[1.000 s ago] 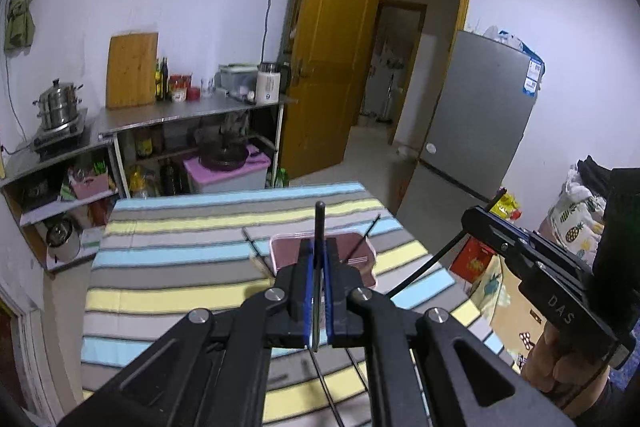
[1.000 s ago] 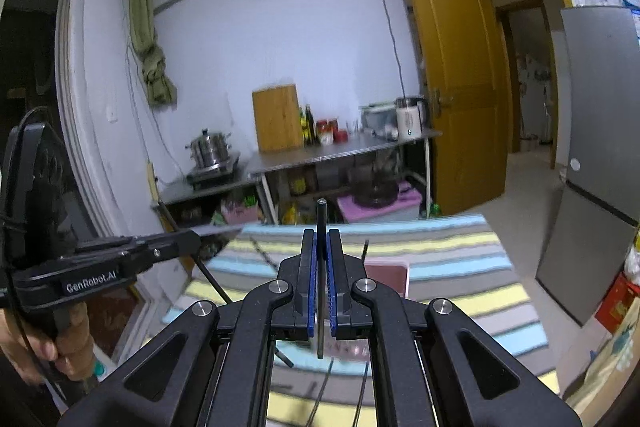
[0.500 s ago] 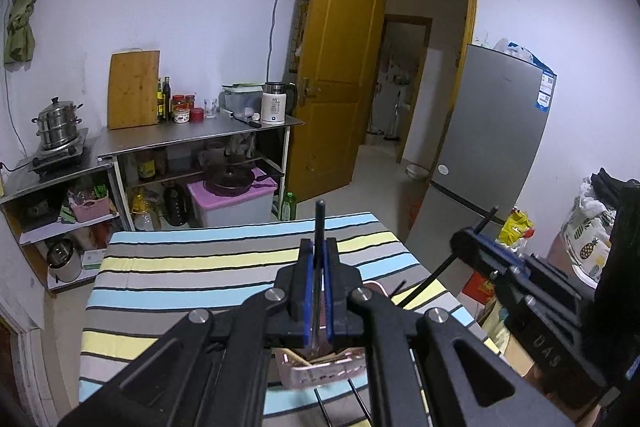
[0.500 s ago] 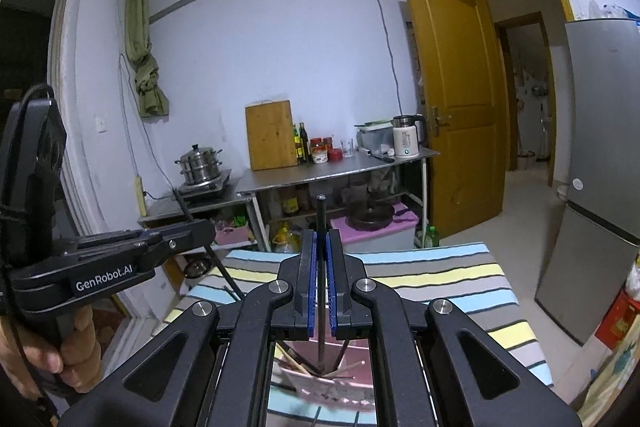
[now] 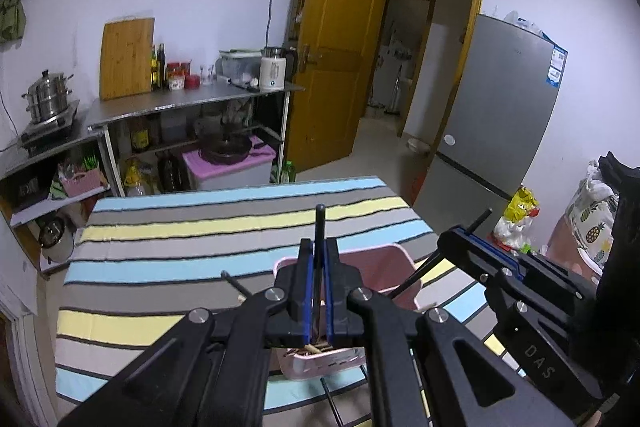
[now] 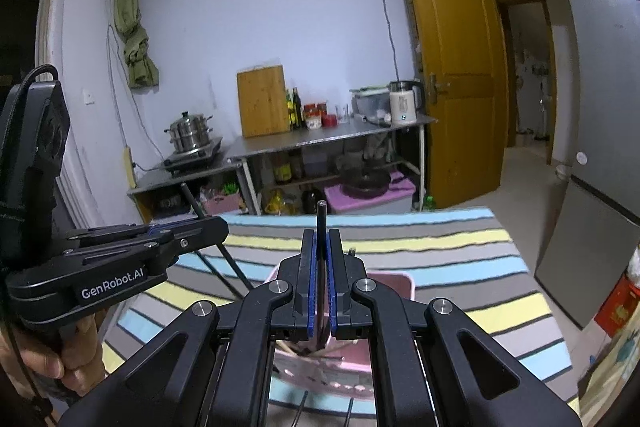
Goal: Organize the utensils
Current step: 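Lower the left tool's black chopstick into the basket and open it while the right tool releases its own, then withdraw both open tools from the basket and lower them toward the last black chopsticks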
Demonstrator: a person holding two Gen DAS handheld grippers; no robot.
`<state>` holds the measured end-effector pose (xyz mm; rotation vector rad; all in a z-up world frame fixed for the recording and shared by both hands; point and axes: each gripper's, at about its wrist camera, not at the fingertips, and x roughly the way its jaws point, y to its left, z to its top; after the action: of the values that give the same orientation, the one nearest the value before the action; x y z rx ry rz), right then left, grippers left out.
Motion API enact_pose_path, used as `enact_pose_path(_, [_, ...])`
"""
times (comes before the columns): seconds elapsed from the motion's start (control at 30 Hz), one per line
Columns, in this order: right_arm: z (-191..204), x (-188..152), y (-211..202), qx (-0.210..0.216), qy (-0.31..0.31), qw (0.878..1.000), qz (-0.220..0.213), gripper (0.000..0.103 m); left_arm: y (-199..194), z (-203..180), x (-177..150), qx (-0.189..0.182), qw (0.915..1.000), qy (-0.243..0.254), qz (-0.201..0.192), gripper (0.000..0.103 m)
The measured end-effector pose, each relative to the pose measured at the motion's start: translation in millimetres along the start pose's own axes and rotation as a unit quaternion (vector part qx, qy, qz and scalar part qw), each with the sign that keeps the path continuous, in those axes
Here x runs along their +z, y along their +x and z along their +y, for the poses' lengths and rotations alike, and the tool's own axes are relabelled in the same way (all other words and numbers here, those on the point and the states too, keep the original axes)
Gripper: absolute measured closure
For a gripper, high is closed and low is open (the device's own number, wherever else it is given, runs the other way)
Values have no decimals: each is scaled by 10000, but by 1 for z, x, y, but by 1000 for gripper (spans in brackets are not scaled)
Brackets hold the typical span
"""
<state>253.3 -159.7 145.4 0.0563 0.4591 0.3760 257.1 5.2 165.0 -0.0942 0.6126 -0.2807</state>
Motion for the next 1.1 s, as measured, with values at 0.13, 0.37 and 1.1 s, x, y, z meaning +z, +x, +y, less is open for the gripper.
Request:
enact_pose_path(0.13, [-1,-7,6,73,52,9998,179,99,4,3,-7,25,9999,-57,102,98])
enact_pose_path(0.37, [-4,-10,7,72,81,9995,309,91,4,9,-12,85,9997,-189,146,74])
enact_pose_path(1.1, [-3,-38,-66,103,107,9998,134,83,-73,15,-52,34,9985,-442,-331,60])
